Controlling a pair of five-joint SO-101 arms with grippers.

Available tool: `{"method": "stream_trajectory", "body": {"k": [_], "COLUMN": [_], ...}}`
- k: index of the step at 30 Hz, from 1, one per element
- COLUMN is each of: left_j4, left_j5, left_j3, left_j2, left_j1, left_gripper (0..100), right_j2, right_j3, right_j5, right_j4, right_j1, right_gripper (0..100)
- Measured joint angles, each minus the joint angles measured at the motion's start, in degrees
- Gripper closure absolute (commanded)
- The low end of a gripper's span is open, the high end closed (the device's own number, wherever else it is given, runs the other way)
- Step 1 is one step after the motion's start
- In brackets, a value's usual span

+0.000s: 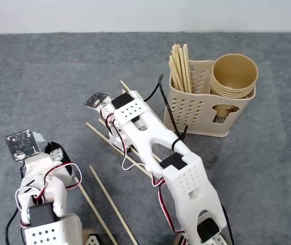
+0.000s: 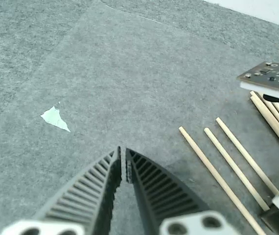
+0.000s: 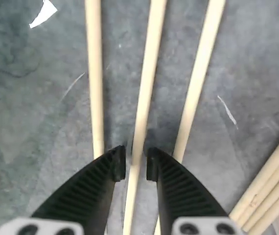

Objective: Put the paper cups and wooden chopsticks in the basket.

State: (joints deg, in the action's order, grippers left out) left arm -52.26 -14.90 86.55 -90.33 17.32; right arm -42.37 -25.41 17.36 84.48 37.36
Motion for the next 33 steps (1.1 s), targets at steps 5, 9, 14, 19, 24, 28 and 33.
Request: {"method": "stream_trajectory", "body": {"k": [5, 9, 14, 19, 24, 28, 33], "left_j4": [0.00, 0.00, 0.00, 0.00, 0.00, 0.00, 0.00], "left_j5": [0.00, 0.00, 0.00, 0.00, 0.00, 0.00, 0.00], "left_j3": [0.00, 0.00, 0.00, 0.00, 0.00, 0.00, 0.00], "left_j2": [0.00, 0.00, 0.00, 0.00, 0.00, 0.00, 0.00], "left_j1": [0.00, 0.00, 0.00, 0.00, 0.00, 0.00, 0.00], "left_gripper": [98, 98, 98, 98, 98, 98, 98], "right_j2": [0.00, 0.70, 8.97, 20.66, 33.67, 43.78, 54.24], "right_j3": [0.00, 0.00, 0.09, 0.09, 0.09, 0.09, 0.09], "right_j5": [0.00, 0.00, 0.00, 0.09, 0.09, 0.00, -2.46], "right_j4": [-0.62, -0.53, 2.64, 4.66, 5.10, 4.13, -2.90], "right_j1": [-0.53, -0.44, -0.35, -2.02, -4.92, -8.88, -15.47], "right_gripper": [99.1, 99.1, 99.1, 99.1, 99.1, 99.1, 99.1]}}
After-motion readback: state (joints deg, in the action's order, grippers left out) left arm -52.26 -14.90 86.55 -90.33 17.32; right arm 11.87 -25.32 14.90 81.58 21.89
